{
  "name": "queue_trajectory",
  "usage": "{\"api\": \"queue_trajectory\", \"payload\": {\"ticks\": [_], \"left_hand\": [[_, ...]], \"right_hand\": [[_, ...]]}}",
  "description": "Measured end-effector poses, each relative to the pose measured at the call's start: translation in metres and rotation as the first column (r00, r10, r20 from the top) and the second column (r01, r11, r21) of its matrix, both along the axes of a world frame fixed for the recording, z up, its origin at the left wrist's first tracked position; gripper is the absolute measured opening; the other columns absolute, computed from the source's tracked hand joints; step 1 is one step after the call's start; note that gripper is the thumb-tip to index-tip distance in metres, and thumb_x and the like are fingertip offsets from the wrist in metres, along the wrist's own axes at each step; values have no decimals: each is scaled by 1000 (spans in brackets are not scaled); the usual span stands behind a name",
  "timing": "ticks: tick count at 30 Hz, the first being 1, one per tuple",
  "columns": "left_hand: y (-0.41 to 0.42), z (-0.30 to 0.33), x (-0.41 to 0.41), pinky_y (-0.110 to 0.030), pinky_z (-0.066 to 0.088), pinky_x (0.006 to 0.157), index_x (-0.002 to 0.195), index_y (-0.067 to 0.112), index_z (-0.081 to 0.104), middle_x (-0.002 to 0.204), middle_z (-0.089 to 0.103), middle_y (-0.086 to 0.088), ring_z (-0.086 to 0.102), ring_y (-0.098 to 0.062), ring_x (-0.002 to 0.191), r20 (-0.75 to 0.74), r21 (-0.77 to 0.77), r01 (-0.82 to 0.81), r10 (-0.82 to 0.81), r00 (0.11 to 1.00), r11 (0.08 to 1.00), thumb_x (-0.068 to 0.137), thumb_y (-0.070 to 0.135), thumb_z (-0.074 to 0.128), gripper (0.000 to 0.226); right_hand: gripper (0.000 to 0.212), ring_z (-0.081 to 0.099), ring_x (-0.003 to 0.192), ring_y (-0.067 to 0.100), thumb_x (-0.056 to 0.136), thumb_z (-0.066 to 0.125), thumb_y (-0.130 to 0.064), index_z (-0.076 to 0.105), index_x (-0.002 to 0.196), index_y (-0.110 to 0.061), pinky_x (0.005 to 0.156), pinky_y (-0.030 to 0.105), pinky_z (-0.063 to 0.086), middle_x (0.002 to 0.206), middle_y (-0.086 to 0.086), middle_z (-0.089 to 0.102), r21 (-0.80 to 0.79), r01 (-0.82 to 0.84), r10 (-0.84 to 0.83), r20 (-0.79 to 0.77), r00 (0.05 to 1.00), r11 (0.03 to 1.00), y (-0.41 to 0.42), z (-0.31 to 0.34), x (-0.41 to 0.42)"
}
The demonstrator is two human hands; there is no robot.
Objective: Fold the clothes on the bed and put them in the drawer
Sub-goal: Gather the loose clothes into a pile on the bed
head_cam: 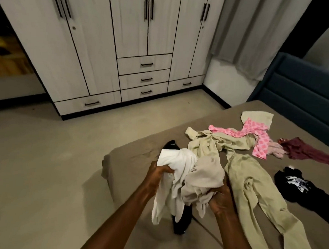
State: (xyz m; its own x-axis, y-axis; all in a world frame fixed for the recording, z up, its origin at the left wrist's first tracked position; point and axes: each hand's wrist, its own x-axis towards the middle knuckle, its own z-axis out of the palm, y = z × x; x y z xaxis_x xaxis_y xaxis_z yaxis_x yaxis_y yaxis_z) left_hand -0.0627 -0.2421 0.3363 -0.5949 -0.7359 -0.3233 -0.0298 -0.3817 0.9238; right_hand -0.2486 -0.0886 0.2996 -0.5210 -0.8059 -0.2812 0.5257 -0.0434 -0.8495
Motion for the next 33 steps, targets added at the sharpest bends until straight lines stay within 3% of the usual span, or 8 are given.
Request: {"api": "queue_trajectory", "payload": {"ticks": [2, 5, 13, 23, 26, 29, 31, 33], "left_hand": [[-28, 14, 11, -35, 54, 82, 100, 10, 80, 103, 78, -11, 74, -28, 93, -17, -28, -15, 15, 1000, 999, 56, 13, 71, 46], [-76, 34, 29, -29, 53, 77, 101, 6, 78, 106, 77, -16, 72, -23, 89, -31, -82, -7, 4, 999, 997, 52, 17, 75, 50], [-194, 64, 96, -28, 53, 72, 92, -2, 77, 88, 76, -11, 69, -21, 80, -76, -205, -24, 9, 997, 978, 61, 8, 71, 33], [-318, 65, 152, -21, 54, 79, 98, 15, 79, 100, 79, -2, 73, -13, 96, -104, -212, -106, 86, 991, 972, 71, 6, 69, 31], [-368, 59, 156, -27, 53, 84, 106, 16, 77, 107, 78, -2, 73, -16, 102, -109, -203, -138, 118, 987, 969, 79, -3, 72, 34], [-428, 54, 153, -36, 54, 93, 114, 15, 75, 113, 77, -5, 71, -23, 109, -111, -213, -159, 138, 984, 964, 78, 4, 76, 37], [-465, 55, 146, -38, 53, 95, 117, 13, 74, 114, 76, -6, 71, -25, 111, -109, -222, -154, 132, 985, 963, 75, 12, 76, 42], [-500, 62, 136, -34, 54, 93, 113, 17, 75, 113, 77, -5, 71, -22, 109, -100, -232, -125, 105, 989, 965, 73, 16, 75, 41]], "right_hand": [[70, 73, 98, 28, 110, 18, -4, 85, 93, -19, 77, 34, 63, 95, 5, 80, -200, -51, 107, 279, 954, 979, -29, 20, 21], [58, 34, 151, 26, 111, 10, -31, 35, 158, -8, 126, 42, 13, 162, 13, 39, -394, 71, -35, 96, 995, 916, -78, 31, 46], [25, 32, 83, 24, 105, 23, -24, 47, 106, -17, 74, 33, 20, 75, 8, 34, -608, -68, 253, 224, 941, 791, -183, 48, 133], [21, 67, 62, 10, 101, 55, -10, 74, 108, -5, 57, 19, 52, 77, 3, 61, 7, 90, -90, 180, 980, 996, -332, 58, 166], [75, 70, 57, 5, 109, 19, -3, 79, 67, -18, 58, 20, 58, 67, -7, 73, -38, 166, -149, 281, 948, 985, -384, 59, 171], [10, 73, 61, 14, 83, 74, -1, 73, 82, -11, 71, 31, 61, 71, 2, 76, -85, 112, -69, 402, 913, 990, -445, 52, 163], [54, 72, 61, 16, 33, 96, -4, 77, 84, -6, 54, 24, 57, 75, 7, 74, -183, 95, 19, 538, 843, 979, -483, 34, 154], [49, 64, 59, 19, 50, 89, -4, 77, 97, 2, 52, 24, 52, 62, 20, 57, -309, 35, 158, 575, 803, 950, -524, 39, 157]]}}
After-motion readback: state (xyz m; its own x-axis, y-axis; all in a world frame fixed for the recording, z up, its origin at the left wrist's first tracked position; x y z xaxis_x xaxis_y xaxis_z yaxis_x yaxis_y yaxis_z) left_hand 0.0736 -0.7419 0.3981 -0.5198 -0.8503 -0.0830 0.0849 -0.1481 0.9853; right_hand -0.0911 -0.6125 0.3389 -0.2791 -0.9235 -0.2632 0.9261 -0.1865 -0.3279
